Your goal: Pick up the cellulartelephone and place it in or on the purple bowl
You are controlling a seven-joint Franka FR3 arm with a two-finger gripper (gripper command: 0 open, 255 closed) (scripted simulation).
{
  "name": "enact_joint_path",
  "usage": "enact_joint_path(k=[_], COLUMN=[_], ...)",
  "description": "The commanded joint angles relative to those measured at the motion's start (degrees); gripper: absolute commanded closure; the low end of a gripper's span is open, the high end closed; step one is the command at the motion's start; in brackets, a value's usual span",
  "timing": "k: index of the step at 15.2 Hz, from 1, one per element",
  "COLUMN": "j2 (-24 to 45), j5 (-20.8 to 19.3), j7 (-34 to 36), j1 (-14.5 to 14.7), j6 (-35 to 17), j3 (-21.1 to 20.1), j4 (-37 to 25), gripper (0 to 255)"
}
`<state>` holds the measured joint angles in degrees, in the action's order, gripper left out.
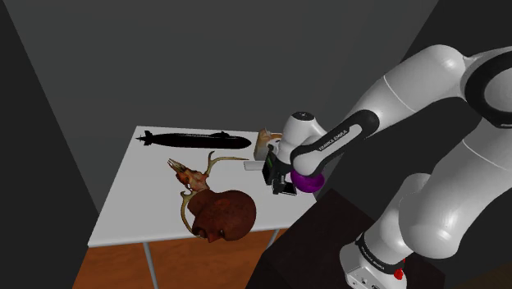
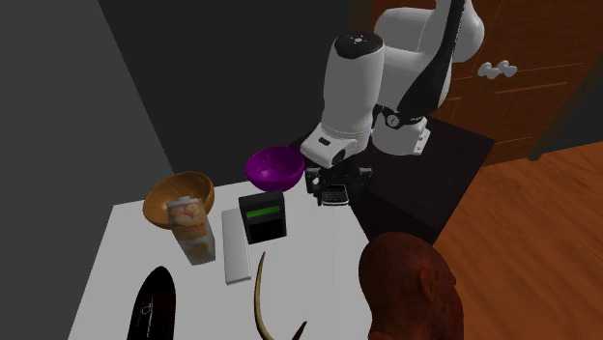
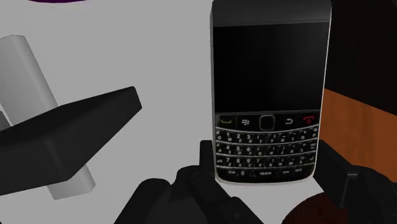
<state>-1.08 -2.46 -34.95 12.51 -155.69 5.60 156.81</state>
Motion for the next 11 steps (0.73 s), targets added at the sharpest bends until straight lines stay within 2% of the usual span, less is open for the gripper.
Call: enact_joint_path(k=[1,8,11], j2=[-2.1,-8.2,-9.2], j5=[-0.3,-0.8,-2.0], j7=[0.1,0.4,-4.4], j1=[-0.1,-0.2,-2.9], j6=[2.2,9.0,9.1], j3=[0.1,0.0,3.2], j4=[-0.1,-0.7,0.1], gripper=[255,255,255])
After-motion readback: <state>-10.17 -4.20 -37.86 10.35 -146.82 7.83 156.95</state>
